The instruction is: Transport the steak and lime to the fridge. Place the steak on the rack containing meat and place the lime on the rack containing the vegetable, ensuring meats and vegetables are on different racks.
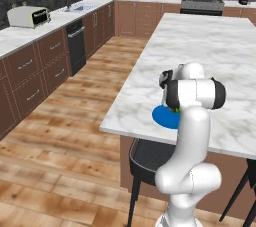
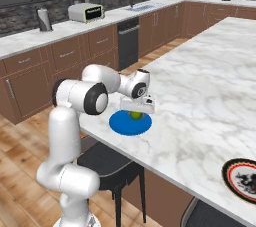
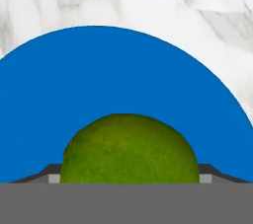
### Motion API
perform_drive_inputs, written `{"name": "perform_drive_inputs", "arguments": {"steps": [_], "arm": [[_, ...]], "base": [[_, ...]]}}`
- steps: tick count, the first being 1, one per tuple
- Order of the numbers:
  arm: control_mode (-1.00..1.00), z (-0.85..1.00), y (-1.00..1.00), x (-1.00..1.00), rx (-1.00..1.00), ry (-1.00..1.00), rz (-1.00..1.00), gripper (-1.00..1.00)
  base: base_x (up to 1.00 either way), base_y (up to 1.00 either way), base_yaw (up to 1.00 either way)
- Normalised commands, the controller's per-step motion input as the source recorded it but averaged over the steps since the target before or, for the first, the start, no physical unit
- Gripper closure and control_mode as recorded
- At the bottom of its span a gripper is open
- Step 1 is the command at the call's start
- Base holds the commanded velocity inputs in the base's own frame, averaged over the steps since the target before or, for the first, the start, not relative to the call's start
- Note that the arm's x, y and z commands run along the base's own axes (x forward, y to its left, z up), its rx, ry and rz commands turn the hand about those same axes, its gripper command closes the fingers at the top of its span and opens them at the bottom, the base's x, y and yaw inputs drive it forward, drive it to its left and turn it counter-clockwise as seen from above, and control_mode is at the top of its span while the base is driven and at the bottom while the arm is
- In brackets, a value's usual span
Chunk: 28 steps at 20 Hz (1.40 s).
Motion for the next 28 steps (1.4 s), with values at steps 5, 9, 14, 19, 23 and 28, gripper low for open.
{"name": "perform_drive_inputs", "arguments": {"steps": [5, 9, 14, 19, 23, 28], "arm": [[-1.00, 0.68, 0.14, -0.93, 0.01, -0.26, 0.00, 1.00], [-1.00, 1.00, 0.00, -1.00, 0.01, -0.14, 0.00, 1.00], [-1.00, 0.97, 0.06, -1.00, 0.00, -0.14, 0.00, 1.00], [-1.00, 0.96, 0.10, -1.00, 0.00, -0.14, 0.00, 1.00], [-1.00, 0.87, 0.12, -1.00, -0.01, -0.09, -0.05, 1.00], [-1.00, 0.65, 0.20, -1.00, -0.03, -0.11, -0.09, 1.00]], "base": [[0.00, 0.00, 0.00], [0.00, 0.00, 0.00], [0.00, 0.00, 0.00], [0.00, 0.00, 0.00], [0.00, 0.00, 0.00], [0.00, 0.00, 0.00]]}}
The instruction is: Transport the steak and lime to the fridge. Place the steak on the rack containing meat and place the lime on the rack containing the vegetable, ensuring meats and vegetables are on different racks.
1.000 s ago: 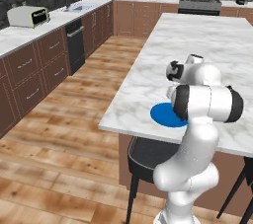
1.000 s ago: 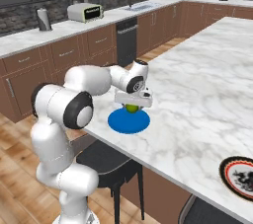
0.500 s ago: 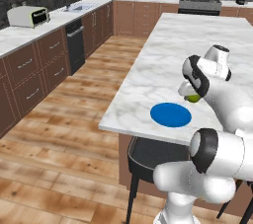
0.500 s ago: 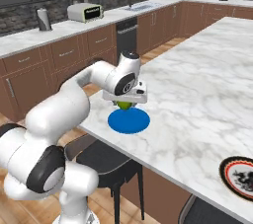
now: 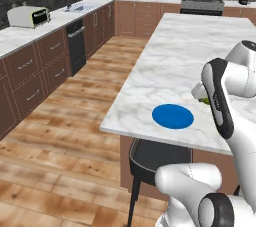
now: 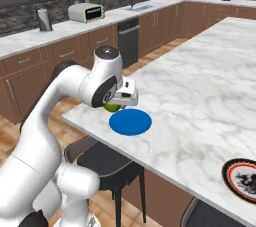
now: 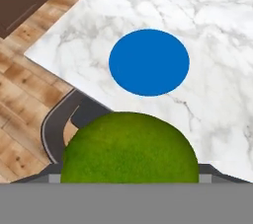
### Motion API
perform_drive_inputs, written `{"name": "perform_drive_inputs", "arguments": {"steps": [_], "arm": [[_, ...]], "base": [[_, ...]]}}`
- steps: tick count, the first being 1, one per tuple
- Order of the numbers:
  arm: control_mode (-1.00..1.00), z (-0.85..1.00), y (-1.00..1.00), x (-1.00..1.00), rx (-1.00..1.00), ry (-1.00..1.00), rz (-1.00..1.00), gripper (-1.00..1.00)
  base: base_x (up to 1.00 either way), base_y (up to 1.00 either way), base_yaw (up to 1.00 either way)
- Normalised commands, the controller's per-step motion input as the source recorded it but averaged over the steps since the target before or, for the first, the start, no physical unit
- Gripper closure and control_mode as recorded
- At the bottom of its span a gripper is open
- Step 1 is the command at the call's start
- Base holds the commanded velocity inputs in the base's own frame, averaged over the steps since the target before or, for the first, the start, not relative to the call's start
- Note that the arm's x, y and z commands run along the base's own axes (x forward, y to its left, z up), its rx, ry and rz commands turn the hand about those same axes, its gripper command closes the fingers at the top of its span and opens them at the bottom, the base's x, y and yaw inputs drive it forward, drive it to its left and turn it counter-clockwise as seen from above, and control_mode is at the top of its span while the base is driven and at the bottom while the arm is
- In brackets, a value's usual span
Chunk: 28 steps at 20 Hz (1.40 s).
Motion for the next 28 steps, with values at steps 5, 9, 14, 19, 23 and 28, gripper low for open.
{"name": "perform_drive_inputs", "arguments": {"steps": [5, 9, 14, 19, 23, 28], "arm": [[-1.00, 0.71, 0.16, -1.00, -0.03, 0.00, -0.10, 1.00], [-1.00, 0.92, 0.16, -0.99, 0.00, 0.00, -0.07, 1.00], [-1.00, 0.84, 0.19, -0.71, 0.00, -0.03, 0.00, 1.00], [-1.00, 0.66, 0.32, -0.50, 0.00, -0.03, -0.04, 1.00], [1.00, 0.10, 0.07, -0.14, 0.00, 0.00, -0.03, 1.00], [1.00, 0.00, 0.00, 0.00, 0.00, 0.00, 0.00, 1.00]], "base": [[0.00, 0.00, 0.00], [0.00, 0.00, 0.00], [0.00, 0.00, 0.00], [0.00, 0.00, 0.00], [-0.56, 0.07, -0.07], [-1.00, -0.09, -0.11]]}}
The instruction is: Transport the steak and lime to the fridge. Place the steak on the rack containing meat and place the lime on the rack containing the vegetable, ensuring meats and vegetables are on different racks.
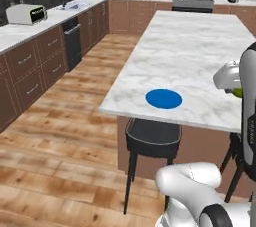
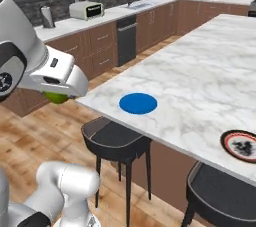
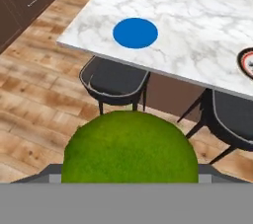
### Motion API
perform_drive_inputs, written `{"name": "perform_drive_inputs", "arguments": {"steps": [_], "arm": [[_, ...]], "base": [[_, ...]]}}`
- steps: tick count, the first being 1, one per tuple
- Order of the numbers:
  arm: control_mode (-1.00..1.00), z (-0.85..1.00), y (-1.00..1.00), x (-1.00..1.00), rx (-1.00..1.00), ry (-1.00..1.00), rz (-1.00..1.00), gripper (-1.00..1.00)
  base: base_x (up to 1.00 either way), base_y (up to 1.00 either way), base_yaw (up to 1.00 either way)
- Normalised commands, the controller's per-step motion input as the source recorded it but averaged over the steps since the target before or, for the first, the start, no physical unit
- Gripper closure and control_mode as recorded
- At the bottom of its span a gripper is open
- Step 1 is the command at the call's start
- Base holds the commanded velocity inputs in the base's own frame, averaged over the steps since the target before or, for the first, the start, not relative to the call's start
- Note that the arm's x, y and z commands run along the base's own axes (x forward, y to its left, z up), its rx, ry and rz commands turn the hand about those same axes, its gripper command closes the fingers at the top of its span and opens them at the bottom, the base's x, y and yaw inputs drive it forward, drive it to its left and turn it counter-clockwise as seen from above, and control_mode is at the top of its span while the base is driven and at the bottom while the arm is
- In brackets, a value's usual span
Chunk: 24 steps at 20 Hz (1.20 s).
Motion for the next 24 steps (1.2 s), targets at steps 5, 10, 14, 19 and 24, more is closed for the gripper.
{"name": "perform_drive_inputs", "arguments": {"steps": [5, 10, 14, 19, 24], "arm": [[1.00, 0.00, 0.00, 0.00, 0.00, 0.00, 0.00, 1.00], [1.00, 0.00, 0.00, 0.00, 0.00, 0.00, 0.00, 1.00], [1.00, 0.00, 0.00, 0.00, 0.00, 0.00, 0.00, 1.00], [1.00, 0.00, 0.00, 0.00, 0.00, 0.00, 0.00, 1.00], [1.00, 0.00, 0.00, 0.00, 0.00, 0.00, 0.00, 1.00]], "base": [[-0.90, -0.90, -0.30], [-0.25, -1.00, -0.51], [0.00, -1.00, -0.51], [0.32, -1.00, -0.35], [0.99, -0.96, -0.02]]}}
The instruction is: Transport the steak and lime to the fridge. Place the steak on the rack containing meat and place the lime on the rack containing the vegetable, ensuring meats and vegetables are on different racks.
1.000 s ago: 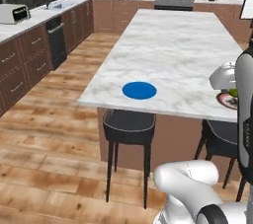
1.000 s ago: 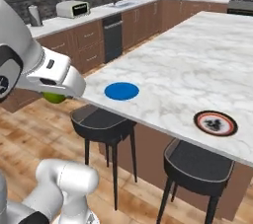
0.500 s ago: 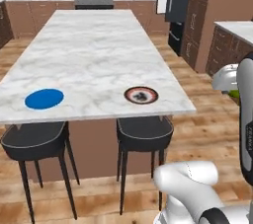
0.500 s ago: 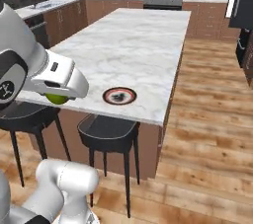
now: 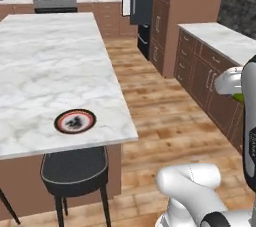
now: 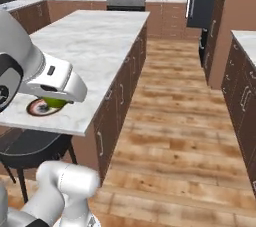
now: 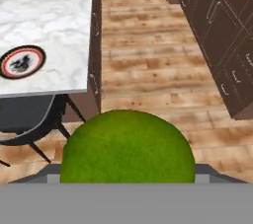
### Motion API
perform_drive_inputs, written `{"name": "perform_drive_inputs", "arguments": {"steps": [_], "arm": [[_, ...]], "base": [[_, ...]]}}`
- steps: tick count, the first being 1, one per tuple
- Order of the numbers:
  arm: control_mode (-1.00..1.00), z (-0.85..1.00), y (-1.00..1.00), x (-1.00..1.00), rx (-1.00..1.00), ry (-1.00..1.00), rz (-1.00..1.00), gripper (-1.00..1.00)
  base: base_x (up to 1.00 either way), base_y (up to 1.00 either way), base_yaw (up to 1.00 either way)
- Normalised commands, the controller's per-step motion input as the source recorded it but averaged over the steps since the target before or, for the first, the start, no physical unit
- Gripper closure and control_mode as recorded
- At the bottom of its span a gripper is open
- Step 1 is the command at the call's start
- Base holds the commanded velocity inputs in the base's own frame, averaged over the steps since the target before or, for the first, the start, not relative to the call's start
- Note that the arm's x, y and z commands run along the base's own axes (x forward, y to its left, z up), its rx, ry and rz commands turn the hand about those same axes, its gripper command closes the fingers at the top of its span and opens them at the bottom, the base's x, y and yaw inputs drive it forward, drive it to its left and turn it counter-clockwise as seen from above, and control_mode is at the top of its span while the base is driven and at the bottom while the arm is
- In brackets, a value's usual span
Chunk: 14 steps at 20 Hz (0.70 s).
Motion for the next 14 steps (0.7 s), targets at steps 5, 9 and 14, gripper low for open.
{"name": "perform_drive_inputs", "arguments": {"steps": [5, 9, 14], "arm": [[1.00, 0.00, 0.00, 0.00, 0.00, 0.00, 0.00, 1.00], [1.00, 0.00, 0.00, 0.00, 0.00, 0.00, 0.00, 1.00], [1.00, 0.00, 0.00, 0.00, 0.00, 0.00, 0.00, 1.00]], "base": [[1.00, -0.79, 0.11], [1.00, -0.32, 0.14], [1.00, 0.00, 0.10]]}}
